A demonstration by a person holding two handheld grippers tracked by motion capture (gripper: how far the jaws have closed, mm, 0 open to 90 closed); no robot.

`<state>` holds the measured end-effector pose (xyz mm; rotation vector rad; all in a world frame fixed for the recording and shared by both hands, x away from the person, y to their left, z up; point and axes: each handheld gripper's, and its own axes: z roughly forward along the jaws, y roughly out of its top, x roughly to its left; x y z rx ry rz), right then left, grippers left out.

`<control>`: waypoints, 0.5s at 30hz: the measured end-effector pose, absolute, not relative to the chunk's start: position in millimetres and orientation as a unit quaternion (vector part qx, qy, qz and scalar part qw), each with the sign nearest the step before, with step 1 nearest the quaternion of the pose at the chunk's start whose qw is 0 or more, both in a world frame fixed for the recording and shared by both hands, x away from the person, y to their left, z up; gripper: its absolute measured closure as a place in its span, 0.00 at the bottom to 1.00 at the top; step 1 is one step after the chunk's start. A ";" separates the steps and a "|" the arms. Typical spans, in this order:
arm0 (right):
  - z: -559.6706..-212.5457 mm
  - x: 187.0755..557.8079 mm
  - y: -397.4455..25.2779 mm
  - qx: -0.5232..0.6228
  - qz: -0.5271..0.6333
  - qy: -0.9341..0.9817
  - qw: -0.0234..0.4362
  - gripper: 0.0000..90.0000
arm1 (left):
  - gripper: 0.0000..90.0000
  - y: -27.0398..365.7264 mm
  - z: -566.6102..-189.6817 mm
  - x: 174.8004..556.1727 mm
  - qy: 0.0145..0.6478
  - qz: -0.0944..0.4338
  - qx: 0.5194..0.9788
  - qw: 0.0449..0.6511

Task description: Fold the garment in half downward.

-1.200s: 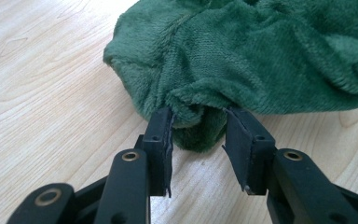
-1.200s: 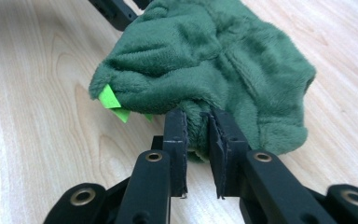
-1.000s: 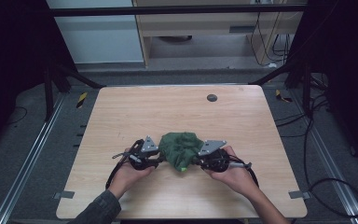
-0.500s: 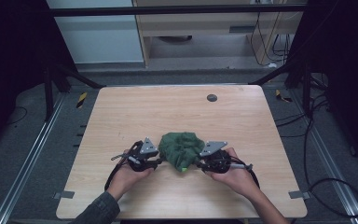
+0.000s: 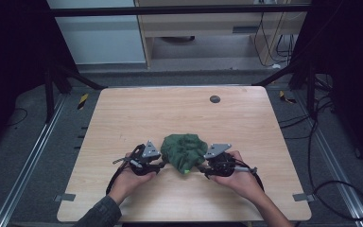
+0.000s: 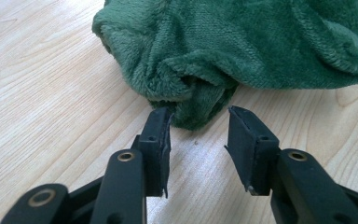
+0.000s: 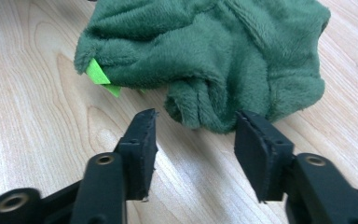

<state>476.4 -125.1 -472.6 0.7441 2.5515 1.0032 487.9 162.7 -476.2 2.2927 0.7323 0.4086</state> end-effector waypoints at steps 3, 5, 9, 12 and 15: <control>-473.5 476.2 -125.0 0.262 0.348 0.888 0.150 0.49 | 0.62 162.6 -476.5 487.6 0.281 0.158 0.883 0.342; -473.6 476.0 -124.8 0.264 0.346 0.887 0.151 0.46 | 0.60 162.3 -476.6 487.4 0.283 0.159 0.882 0.341; -474.1 475.8 -124.8 0.267 0.344 0.887 0.153 0.42 | 0.55 161.4 -477.4 486.4 0.282 0.160 0.883 0.339; -474.7 475.2 -125.0 0.270 0.345 0.886 0.155 0.37 | 0.52 161.1 -477.7 485.6 0.282 0.164 0.883 0.338; -474.8 474.5 -124.9 0.276 0.345 0.884 0.155 0.30 | 0.48 160.5 -477.8 484.7 0.283 0.166 0.882 0.339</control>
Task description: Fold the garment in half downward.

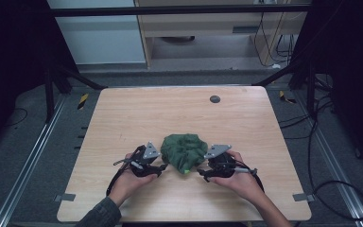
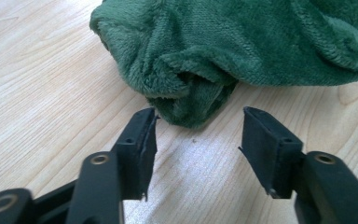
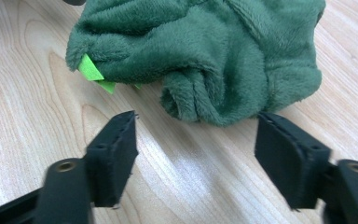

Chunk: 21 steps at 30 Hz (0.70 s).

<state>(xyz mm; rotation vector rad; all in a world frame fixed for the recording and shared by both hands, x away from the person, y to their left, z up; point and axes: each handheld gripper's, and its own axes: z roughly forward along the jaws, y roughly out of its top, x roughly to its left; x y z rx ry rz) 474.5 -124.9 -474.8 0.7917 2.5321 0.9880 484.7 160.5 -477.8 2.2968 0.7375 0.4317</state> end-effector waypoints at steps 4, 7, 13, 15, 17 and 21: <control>-474.6 473.6 -125.4 0.281 0.345 0.881 0.159 0.20 | 0.37 159.3 -477.7 483.8 0.285 0.167 0.880 0.341; -474.7 473.0 -125.4 0.285 0.345 0.880 0.158 0.15 | 0.27 157.4 -477.6 482.5 0.290 0.167 0.878 0.342; -472.9 471.7 -126.5 0.291 0.348 0.876 0.162 0.08 | 0.15 155.0 -478.2 479.6 0.288 0.158 0.881 0.340; -472.1 470.8 -127.0 0.288 0.351 0.876 0.163 0.07 | 0.13 154.6 -478.1 478.5 0.287 0.156 0.882 0.340; -471.3 469.2 -127.9 0.284 0.351 0.877 0.163 0.06 | 0.11 154.5 -477.9 477.8 0.288 0.153 0.882 0.340; -469.2 465.8 -130.6 0.279 0.352 0.879 0.164 0.06 | 0.09 155.5 -476.7 475.6 0.287 0.152 0.882 0.342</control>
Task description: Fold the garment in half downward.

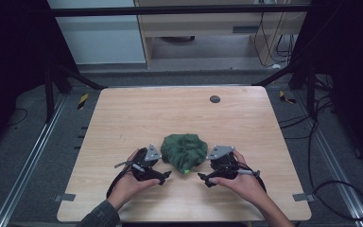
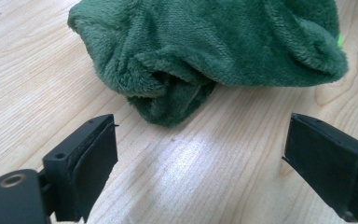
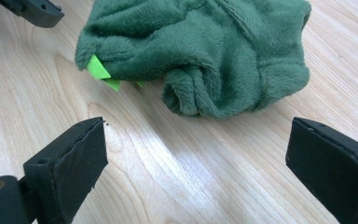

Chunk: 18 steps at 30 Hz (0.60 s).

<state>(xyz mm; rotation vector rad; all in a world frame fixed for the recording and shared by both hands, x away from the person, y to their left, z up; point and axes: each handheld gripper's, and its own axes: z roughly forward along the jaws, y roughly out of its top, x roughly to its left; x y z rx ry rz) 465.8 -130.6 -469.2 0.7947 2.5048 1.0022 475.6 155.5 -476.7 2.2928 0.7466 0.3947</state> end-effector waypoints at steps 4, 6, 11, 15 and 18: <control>-466.0 461.9 -136.5 0.276 0.353 0.878 0.169 0.06 | 0.08 158.6 -475.5 473.7 0.287 0.149 0.882 0.342; -464.3 460.0 -140.1 0.277 0.354 0.877 0.169 0.06 | 0.08 161.3 -474.7 472.8 0.288 0.147 0.882 0.343; -459.8 457.1 -151.8 0.282 0.356 0.873 0.178 0.06 | 0.07 172.1 -472.1 471.2 0.295 0.148 0.879 0.343; -456.4 456.2 -164.9 0.295 0.355 0.867 0.188 0.06 | 0.07 184.3 -470.1 470.0 0.304 0.152 0.876 0.341; -455.1 455.8 -174.6 0.306 0.356 0.861 0.195 0.06 | 0.07 193.6 -468.6 469.6 0.313 0.154 0.873 0.339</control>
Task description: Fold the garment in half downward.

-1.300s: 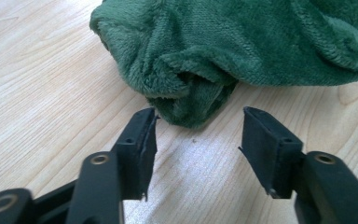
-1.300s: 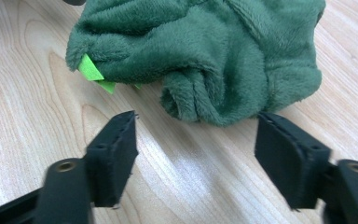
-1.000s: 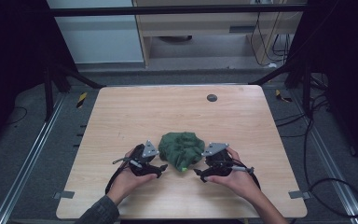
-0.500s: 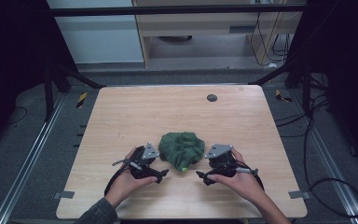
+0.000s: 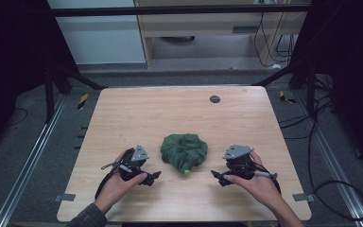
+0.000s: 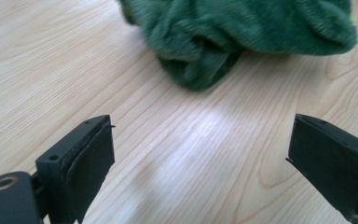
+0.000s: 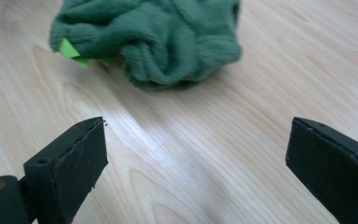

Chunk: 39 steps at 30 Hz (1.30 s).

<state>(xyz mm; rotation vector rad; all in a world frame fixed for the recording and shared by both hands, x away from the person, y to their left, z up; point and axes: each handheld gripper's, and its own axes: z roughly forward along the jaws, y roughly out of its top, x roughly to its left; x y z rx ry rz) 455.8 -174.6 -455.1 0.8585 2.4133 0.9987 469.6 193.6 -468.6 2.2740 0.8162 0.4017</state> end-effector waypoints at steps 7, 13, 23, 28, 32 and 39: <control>-457.3 457.4 -192.0 0.327 0.346 0.858 0.194 0.07 | 0.08 213.6 -465.6 470.3 0.328 0.163 0.865 0.342; -462.1 465.6 -204.2 0.338 0.320 0.863 0.197 0.09 | 0.08 229.2 -462.7 480.4 0.335 0.168 0.864 0.335; -456.9 502.7 -224.6 0.359 0.284 0.866 0.203 0.19 | 0.10 247.5 -466.2 507.5 0.356 0.166 0.871 0.296; -452.7 529.2 -231.7 0.370 0.269 0.865 0.207 0.25 | 0.10 251.2 -469.3 521.8 0.357 0.169 0.876 0.277; -452.8 550.2 -236.2 0.391 0.275 0.857 0.193 0.27 | 0.10 256.4 -472.8 533.3 0.377 0.163 0.867 0.282; -461.4 581.5 -233.9 0.448 0.287 0.828 0.178 0.14 | 0.10 264.8 -478.9 567.8 0.432 0.182 0.833 0.294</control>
